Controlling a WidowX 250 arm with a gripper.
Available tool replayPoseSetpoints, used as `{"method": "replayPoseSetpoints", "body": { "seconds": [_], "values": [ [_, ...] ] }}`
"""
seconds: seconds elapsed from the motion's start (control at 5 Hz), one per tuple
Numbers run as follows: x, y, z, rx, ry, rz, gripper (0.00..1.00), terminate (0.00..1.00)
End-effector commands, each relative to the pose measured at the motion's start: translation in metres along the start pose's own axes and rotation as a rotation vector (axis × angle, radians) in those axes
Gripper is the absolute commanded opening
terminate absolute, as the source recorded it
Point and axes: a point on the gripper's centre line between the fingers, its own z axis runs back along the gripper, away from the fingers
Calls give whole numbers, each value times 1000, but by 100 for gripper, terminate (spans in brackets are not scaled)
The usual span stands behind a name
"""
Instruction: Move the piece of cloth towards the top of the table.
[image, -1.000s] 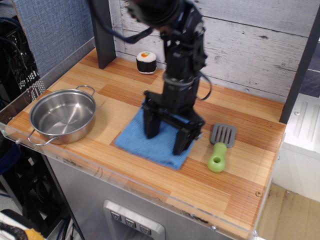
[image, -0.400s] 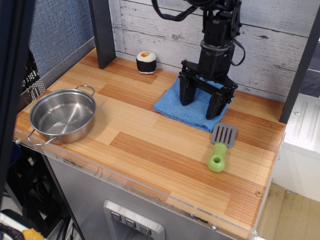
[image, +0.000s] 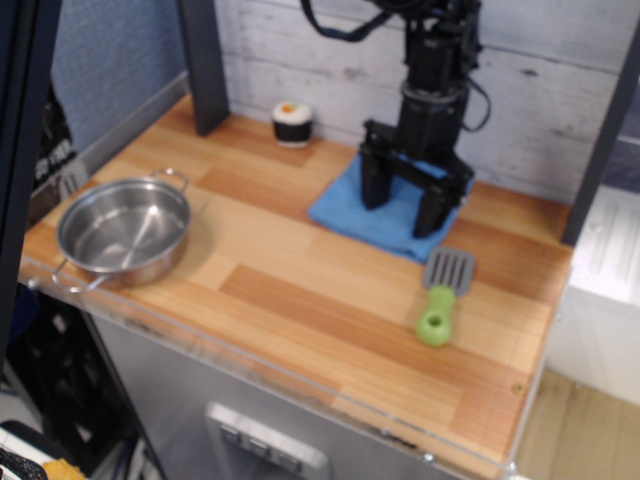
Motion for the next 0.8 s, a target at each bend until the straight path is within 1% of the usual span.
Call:
{"method": "replayPoseSetpoints", "body": {
  "seconds": [0.0,0.2,0.4,0.6],
  "values": [
    [-21,-12,71,107,-262,-9,100,0],
    [-31,1,121,101,-422,67,100,0],
    [-34,13,143,98,-464,110,100,0],
    [-38,23,159,101,-463,175,100,0]
  ]
}}
